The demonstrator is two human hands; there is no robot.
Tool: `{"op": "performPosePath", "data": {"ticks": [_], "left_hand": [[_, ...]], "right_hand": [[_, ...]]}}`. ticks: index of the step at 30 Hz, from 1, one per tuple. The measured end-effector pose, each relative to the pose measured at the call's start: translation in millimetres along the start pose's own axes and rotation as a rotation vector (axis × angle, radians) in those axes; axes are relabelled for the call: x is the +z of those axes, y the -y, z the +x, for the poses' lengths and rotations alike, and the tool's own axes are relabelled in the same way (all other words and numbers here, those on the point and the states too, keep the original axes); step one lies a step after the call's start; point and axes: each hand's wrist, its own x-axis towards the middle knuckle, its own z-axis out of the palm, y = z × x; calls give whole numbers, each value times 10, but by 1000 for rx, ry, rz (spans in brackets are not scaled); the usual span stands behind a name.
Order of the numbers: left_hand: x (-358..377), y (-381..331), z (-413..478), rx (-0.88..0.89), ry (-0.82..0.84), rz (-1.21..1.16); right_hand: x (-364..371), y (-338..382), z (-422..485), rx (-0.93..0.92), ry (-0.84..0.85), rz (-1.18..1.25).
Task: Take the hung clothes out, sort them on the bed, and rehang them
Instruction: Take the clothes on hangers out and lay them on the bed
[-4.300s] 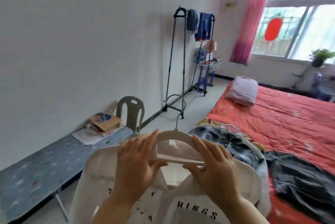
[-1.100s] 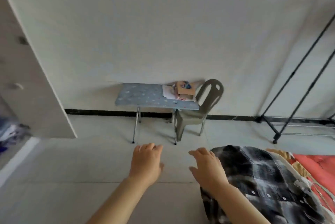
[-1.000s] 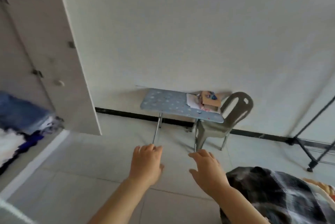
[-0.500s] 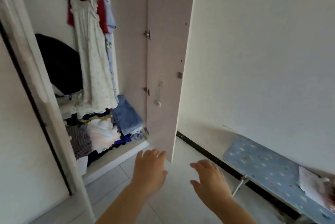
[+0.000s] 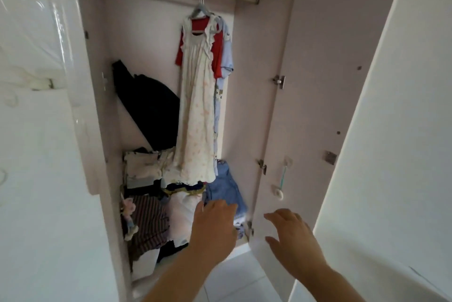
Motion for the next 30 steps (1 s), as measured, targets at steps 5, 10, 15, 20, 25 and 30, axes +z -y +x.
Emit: {"op": "performPosePath", "data": {"ticks": [5, 10, 15, 20, 25, 30], "left_hand": [[31, 415, 915, -50, -42, -35], [78, 825, 1822, -118, -32, -50], [14, 1182, 2755, -178, -129, -3], [-53, 1490, 3658, -249, -202, 68], [-256, 1715, 4391, -293, -282, 109], [-461, 2015, 4945, -299, -381, 99]], "right_hand": [[-39, 14, 1127, -62, -26, 16], [-105, 48, 2184, -90, -39, 60], [-213, 17, 3285, -254, -111, 22], [-401, 47, 4308, -388, -170, 44], [-570, 165, 5228, -536, -220, 67], [-853, 415, 5949, -648, -334, 106]]}}
